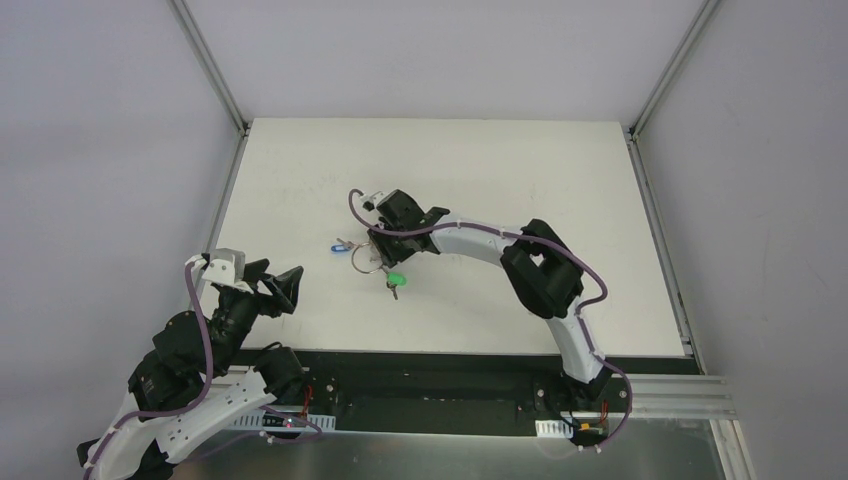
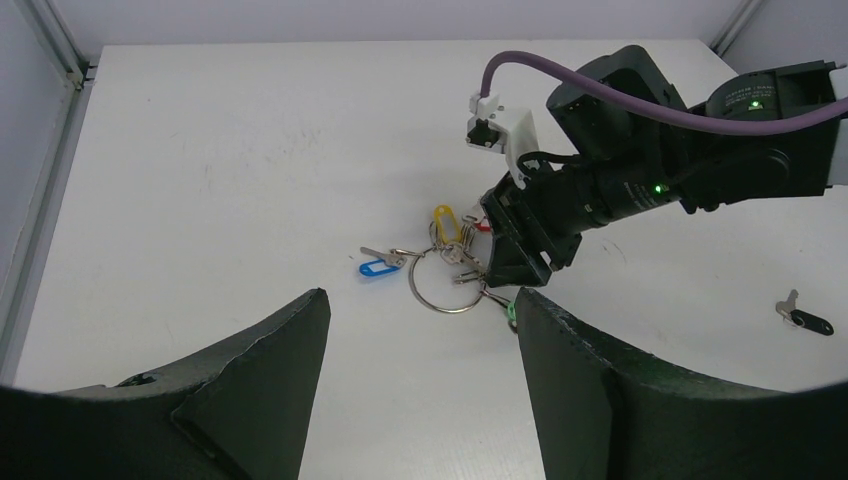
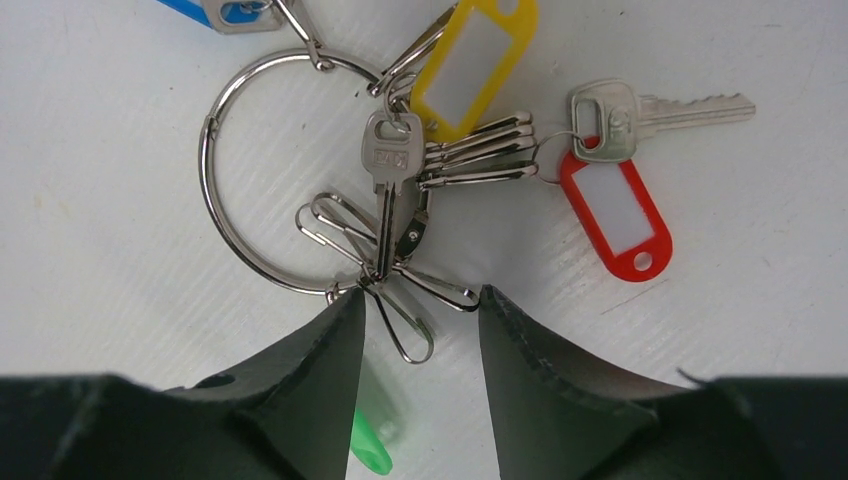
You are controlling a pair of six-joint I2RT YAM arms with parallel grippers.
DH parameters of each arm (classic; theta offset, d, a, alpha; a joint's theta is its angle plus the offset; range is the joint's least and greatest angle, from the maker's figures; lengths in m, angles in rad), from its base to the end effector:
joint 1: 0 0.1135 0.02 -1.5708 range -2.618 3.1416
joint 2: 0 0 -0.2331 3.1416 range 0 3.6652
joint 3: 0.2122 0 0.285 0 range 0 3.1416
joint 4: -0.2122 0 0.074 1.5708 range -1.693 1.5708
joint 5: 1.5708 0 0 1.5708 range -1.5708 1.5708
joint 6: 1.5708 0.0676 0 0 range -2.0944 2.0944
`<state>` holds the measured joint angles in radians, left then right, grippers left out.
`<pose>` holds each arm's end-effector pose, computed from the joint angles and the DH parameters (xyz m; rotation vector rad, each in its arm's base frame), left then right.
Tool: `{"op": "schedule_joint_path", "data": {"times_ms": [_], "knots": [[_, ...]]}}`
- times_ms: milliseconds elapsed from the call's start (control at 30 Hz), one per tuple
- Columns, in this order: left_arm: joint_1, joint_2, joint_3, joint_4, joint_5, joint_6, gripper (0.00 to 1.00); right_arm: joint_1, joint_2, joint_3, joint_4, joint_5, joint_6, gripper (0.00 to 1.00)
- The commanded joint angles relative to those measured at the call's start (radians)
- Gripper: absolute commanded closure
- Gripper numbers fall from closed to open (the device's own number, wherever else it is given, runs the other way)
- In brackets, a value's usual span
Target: Put the keys on the keyring
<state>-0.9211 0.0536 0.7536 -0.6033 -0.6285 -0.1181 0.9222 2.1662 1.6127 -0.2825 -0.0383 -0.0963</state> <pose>0.0859 -0.0474 0.3638 0.0867 1.5015 -0.3751 0.3085 0.4113 0.1061 -1.2104 2.1306 0.4214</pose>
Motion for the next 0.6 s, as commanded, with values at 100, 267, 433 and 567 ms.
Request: {"op": "schedule_joint_path", "data": {"times_ms": [100,267,433,567], "knots": [[0.009,0.003,-0.004,0.031,0.019,0.003,0.32,0.042,-0.073,-0.13,0.037,0.092,0.034,0.5],[0.009,-0.001,-0.005,0.031,0.019,0.003,0.32,0.061,-0.131,-0.206,0.087,0.209,0.046,0.48],[0.01,0.003,-0.003,0.031,0.022,0.003,0.32,0.068,-0.158,-0.246,0.102,0.239,0.062,0.47],[0.009,0.002,-0.004,0.03,0.023,0.001,0.32,0.07,-0.154,-0.245,0.105,0.217,0.072,0.5]]}}
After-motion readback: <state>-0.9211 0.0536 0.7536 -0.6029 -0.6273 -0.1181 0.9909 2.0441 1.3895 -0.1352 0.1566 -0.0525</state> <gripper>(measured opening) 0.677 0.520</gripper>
